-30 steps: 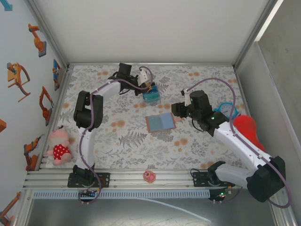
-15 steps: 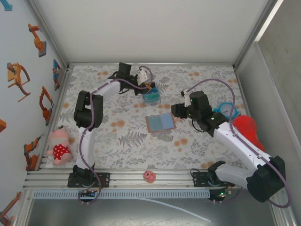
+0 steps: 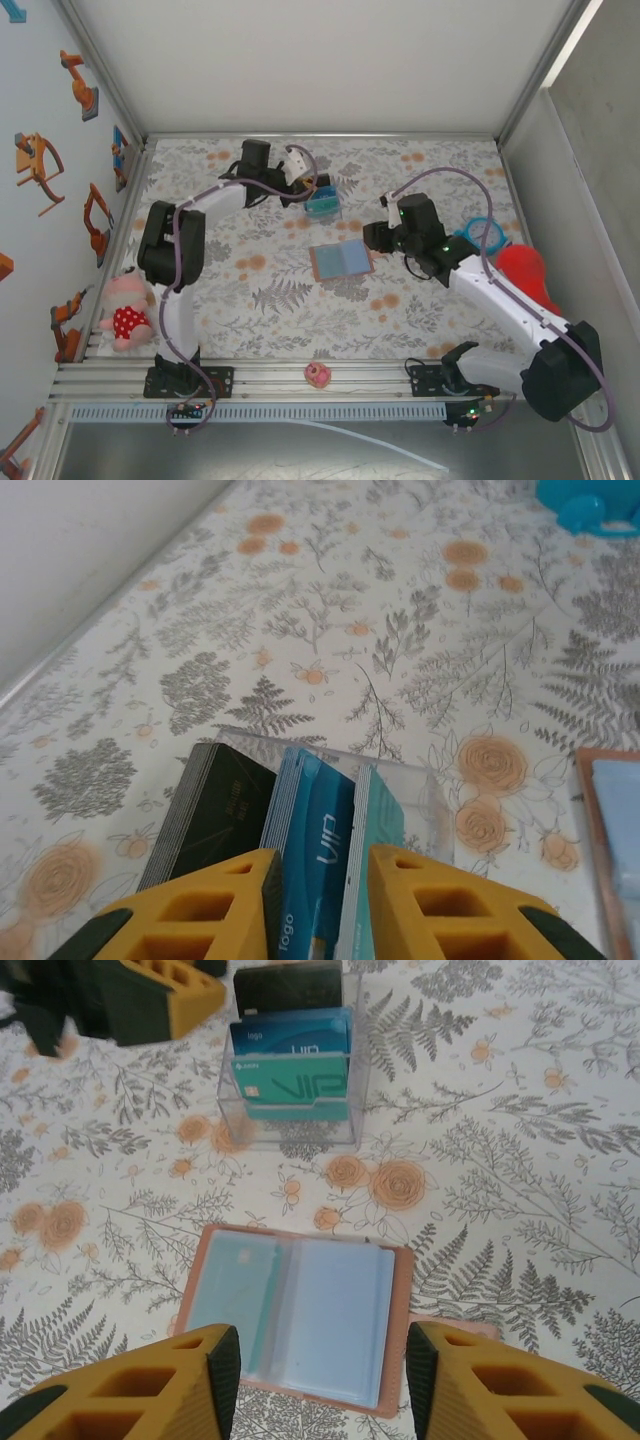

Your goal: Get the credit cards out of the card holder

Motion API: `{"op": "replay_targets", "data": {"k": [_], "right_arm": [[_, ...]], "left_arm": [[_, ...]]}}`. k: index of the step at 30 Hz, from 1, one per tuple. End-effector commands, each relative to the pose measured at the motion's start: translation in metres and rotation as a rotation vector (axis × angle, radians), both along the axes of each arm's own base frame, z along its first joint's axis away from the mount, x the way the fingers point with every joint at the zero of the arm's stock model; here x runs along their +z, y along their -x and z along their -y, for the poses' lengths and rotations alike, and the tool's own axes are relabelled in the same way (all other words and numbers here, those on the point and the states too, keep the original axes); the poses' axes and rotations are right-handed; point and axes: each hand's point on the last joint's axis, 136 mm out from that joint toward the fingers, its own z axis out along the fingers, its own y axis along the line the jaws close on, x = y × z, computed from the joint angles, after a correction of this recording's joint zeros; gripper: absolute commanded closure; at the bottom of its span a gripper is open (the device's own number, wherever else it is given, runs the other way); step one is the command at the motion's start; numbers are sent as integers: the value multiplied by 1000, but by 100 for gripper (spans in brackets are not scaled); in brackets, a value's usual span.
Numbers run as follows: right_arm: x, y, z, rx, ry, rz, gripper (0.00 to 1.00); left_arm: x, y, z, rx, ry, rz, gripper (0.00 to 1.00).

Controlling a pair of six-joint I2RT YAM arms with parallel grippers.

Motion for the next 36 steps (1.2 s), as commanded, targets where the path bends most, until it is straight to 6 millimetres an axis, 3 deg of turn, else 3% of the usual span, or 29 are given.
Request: {"op": "replay_targets", "data": {"k": [1,4,8,9,20,26,36], "right_arm": [[-11,5,-11,24,30,-35,54],[-24,10,-23,48,93,-67,54],[-45,18,-45,92,178,-112,54],[-51,21,-52,105,195,-129,54],[-110,32,-104,205,388,-263,52],[-131,29,-110,215,416,-302,52],[-151,23,-113,210,452,-322,51]], "left_arm": [[66,-4,-9,144,122,92,53],[77,1,-32,304,156,58,47],[88,21,-65,492,250,12,8],[90,28,-73,536,275,1,3],[95,89,-141,849,420,-85,3],[88,109,-154,890,452,-130,3],[79,121,-161,917,469,-164,3]]}}
